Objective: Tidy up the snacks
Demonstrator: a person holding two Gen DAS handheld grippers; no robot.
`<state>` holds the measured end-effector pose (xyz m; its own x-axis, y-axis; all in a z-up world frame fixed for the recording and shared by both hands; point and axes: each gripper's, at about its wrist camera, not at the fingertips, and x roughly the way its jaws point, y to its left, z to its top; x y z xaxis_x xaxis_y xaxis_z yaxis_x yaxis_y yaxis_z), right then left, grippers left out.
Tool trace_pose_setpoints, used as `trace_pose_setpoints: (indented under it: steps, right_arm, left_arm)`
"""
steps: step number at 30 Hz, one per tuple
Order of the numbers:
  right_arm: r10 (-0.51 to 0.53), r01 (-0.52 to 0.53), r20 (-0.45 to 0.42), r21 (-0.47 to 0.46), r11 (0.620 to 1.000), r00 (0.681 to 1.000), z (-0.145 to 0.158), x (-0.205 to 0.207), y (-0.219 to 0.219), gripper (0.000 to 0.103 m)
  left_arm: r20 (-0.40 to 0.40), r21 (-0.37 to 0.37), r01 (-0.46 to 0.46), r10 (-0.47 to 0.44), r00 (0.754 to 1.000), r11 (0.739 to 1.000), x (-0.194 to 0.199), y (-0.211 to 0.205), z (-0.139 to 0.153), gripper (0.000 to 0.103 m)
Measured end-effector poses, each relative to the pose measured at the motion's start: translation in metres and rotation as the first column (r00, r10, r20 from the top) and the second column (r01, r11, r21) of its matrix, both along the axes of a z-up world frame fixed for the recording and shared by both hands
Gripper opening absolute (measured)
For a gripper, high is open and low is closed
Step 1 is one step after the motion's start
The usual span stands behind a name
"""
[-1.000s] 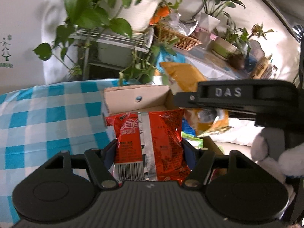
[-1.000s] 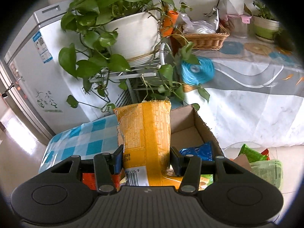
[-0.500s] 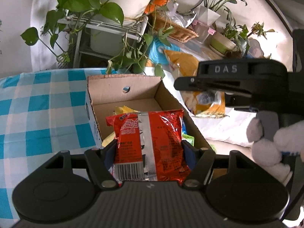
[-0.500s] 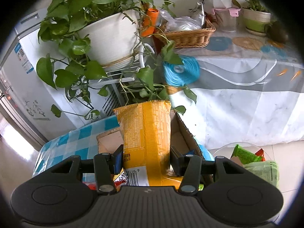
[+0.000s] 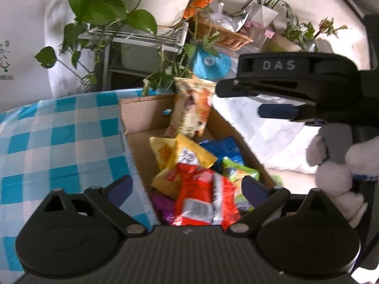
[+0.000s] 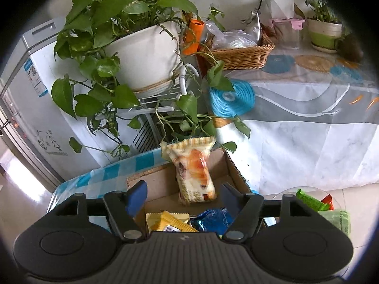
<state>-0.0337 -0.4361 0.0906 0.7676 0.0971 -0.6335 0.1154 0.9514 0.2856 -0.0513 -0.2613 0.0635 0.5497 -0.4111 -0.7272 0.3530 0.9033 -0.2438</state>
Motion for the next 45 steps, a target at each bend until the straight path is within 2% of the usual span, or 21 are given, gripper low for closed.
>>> trace_pose_setpoints:
  steps: [7, 10, 23, 35, 45]
  right_arm:
    - [-0.021, 0.021, -0.013, -0.018, 1.0, 1.0, 0.004, -0.013, 0.006, 0.084]
    - [-0.064, 0.064, -0.022, -0.005, 0.998, 0.998, 0.005, -0.022, 0.003, 0.089]
    - [-0.229, 0.226, -0.119, -0.039, 0.973, 0.966, -0.009, -0.06, -0.006, 0.095]
    - [-0.256, 0.236, -0.193, -0.122, 0.964, 0.947, -0.023, -0.087, 0.014, 0.097]
    - [-0.259, 0.218, -0.215, -0.196, 0.956, 0.942, -0.027, -0.088, 0.023, 0.099]
  left_arm:
    - [-0.024, 0.045, -0.03, 0.031, 0.999, 0.999, -0.005, 0.009, 0.0, 0.098]
    - [-0.031, 0.069, -0.044, 0.046, 0.998, 0.997, -0.007, 0.013, 0.0, 0.098]
    - [-0.052, 0.133, -0.1, 0.107, 0.993, 0.986, -0.009, 0.031, -0.002, 0.098]
    - [-0.04, 0.186, -0.138, 0.148, 0.988, 0.973, -0.009, 0.038, 0.002, 0.098]
    - [0.014, 0.252, -0.125, 0.126, 0.992, 0.96, -0.009, 0.021, 0.013, 0.102]
